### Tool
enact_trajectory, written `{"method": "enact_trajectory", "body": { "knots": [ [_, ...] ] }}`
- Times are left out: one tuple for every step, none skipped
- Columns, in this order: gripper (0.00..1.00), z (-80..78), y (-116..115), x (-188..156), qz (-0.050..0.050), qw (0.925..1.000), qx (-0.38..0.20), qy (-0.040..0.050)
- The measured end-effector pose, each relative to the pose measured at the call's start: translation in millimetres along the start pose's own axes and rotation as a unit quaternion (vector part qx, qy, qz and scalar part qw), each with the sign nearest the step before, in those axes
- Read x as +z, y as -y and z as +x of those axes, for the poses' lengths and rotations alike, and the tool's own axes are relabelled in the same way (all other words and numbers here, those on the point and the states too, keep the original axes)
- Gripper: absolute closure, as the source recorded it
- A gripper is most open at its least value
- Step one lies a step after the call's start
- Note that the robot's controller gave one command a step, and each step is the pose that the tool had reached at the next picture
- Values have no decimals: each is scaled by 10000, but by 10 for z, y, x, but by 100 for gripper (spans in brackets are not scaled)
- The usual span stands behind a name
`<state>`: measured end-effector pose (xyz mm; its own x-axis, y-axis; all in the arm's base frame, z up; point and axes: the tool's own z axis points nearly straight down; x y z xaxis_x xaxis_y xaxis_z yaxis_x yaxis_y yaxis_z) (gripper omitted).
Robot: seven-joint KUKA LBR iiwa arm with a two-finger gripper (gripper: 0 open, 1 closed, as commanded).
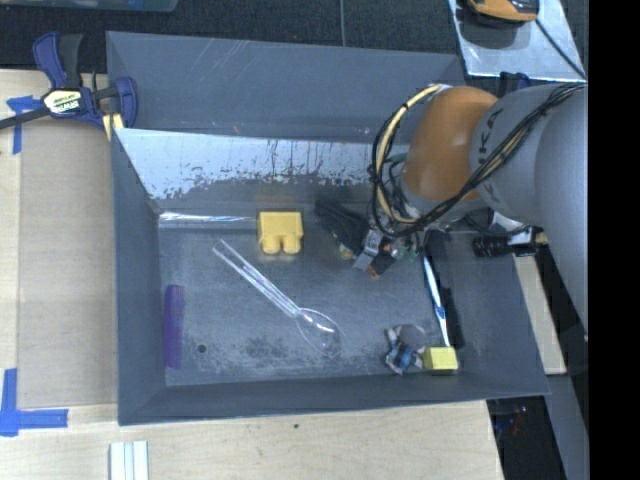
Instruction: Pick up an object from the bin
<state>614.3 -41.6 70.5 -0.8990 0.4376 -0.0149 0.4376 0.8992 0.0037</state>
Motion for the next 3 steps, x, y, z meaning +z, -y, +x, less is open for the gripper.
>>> {"method": "enact_trajectory", "body": {
  "knots": [
    [100,0,0,1,1,10000,-4,0],
    [100,-2,3,-143,-1,10000,-12,7],
    [100,3,10,-608,8,10000,-13,-17]
  ]
}}
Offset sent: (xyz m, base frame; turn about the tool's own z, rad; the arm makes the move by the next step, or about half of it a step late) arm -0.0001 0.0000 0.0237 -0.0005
